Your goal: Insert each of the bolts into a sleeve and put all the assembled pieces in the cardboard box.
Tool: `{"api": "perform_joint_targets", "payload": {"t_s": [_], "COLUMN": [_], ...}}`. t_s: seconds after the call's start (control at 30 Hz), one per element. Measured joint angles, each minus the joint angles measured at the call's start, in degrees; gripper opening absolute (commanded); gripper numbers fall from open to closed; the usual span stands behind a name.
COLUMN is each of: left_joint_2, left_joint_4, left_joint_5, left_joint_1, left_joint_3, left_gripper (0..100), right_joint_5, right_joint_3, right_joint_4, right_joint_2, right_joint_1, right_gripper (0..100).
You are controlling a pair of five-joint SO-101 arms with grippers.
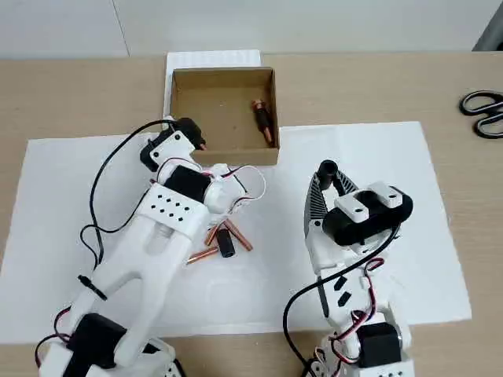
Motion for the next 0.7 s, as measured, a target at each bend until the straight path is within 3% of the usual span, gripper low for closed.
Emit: {"api": "perform_joint_targets", "payload": {"t_s": [0.17, 0.7], "left_joint_2": [0.00, 0.00], "left_joint_4": [-0.97, -1.14], "left_joint_5": [-1.05, 0.79], "left_joint_1": [0.00, 0.00], "left_joint_3": [0.00, 4.57], "left_gripper": [23, 23], "right_joint_5": [0.00, 0.00], "right_joint_3": [0.00, 0.26], "right_joint_4": [0.00, 0.00], "right_joint_2": [0.00, 0.00], "right_joint_1": [0.00, 0.00], "right_gripper": [0.4, 0.4]}}
